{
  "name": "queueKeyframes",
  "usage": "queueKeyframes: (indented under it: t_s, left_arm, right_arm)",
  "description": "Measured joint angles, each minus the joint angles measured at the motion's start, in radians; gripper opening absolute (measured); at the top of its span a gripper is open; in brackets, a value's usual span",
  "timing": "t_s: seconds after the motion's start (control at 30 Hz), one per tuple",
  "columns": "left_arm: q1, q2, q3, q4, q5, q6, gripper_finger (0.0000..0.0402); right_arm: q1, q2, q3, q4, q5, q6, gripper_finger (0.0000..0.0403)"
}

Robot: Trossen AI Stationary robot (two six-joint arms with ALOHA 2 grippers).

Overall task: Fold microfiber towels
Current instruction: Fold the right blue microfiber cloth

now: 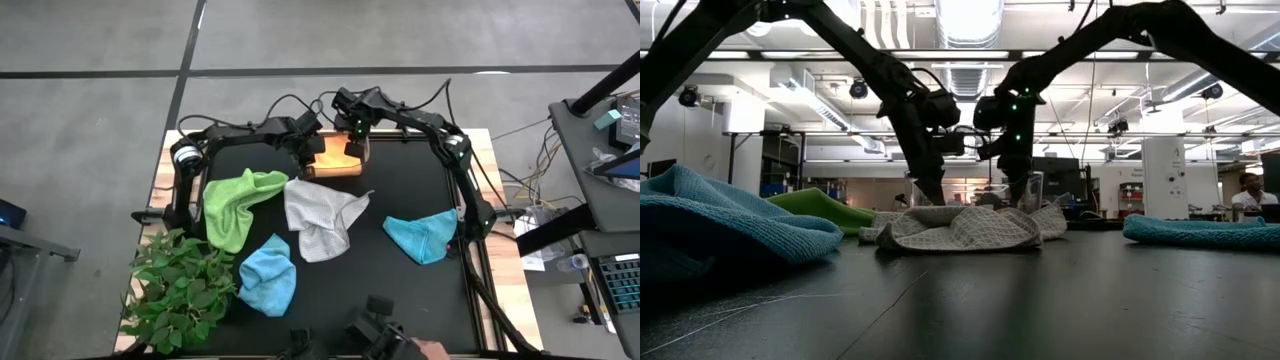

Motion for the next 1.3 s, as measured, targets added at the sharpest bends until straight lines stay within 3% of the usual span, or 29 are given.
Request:
queueKeyframes:
  t_s: [0.2,0.37,0.83,1.3]
  left_arm:
    - [-0.004,-0.066,0.006,0.007,-0.001,0.0,0.0]
    - [-0.046,-0.134,0.003,0.032,0.005,-0.026,0.0]
    - [-0.279,-0.217,-0.032,0.131,0.009,-0.098,0.0]
    - [-0.503,-0.218,-0.033,0.148,0.008,-0.134,0.0]
  right_arm:
    - [0.002,-0.091,-0.039,0.013,-0.107,0.032,0.0009]
    - [0.025,-0.228,-0.19,0.115,-0.215,0.061,0.0009]
    - [0.23,-0.724,-0.836,0.543,-0.217,0.227,0.0009]
    - [0.554,-1.01,-1.108,0.571,-0.218,0.588,0.0011]
